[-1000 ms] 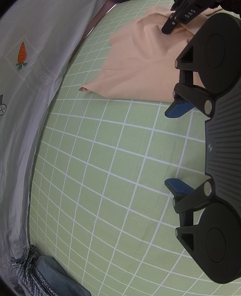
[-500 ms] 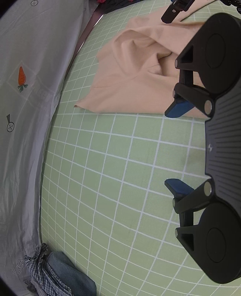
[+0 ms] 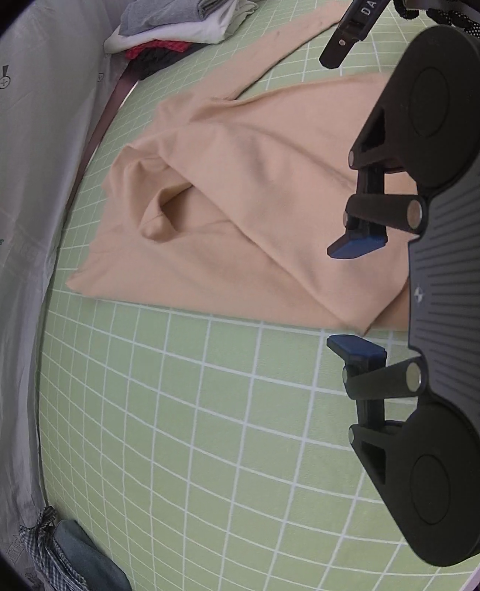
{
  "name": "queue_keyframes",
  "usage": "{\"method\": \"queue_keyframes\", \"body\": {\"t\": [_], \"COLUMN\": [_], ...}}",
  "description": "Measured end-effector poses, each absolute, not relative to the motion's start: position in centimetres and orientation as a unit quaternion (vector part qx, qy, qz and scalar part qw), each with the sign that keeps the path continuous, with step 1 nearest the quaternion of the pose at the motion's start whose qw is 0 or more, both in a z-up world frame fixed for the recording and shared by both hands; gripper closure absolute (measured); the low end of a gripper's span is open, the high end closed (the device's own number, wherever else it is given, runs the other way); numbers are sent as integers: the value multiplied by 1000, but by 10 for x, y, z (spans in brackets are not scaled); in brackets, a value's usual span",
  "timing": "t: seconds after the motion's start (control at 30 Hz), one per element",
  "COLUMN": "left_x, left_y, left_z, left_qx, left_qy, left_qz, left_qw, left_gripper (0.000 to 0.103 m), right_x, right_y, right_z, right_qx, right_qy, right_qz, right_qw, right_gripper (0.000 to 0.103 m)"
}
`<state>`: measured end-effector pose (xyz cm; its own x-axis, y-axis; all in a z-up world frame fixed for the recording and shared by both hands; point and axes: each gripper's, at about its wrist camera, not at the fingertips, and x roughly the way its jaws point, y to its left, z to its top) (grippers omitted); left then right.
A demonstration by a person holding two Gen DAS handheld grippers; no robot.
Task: Fold clothes
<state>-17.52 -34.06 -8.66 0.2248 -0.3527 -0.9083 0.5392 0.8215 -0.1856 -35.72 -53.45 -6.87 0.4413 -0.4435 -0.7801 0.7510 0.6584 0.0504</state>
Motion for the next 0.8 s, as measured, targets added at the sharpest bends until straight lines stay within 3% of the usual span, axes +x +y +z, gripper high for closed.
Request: {"method": "queue_keyframes", "body": {"t": [0.1,0.17,0.23,0.47,0.8], "left_x": [-186,-192,-198,-215,-261], "left_y": [-337,-335,-331,-313,-247], "left_z": [-89,-89,-88,-77,-74], "left_qx": [78,73,62,-17,-233], "left_qy": [553,549,546,541,582], "left_qz": [-277,-269,-265,-251,-200], "left_qw": [782,788,793,803,753], "left_gripper": [63,88,98,99,100], "right_x": [-374,-385,-395,-419,-424], "right_y": [-530,-529,-529,-535,-541], "right_z": [-68,-68,-71,-76,-82], "right_qx": [192,188,188,188,180], "right_qy": [389,393,399,409,418], "right_qz": [-357,-354,-352,-347,-310], "right_qw": [827,828,826,823,835], "right_gripper": [2,2,2,2,2]}}
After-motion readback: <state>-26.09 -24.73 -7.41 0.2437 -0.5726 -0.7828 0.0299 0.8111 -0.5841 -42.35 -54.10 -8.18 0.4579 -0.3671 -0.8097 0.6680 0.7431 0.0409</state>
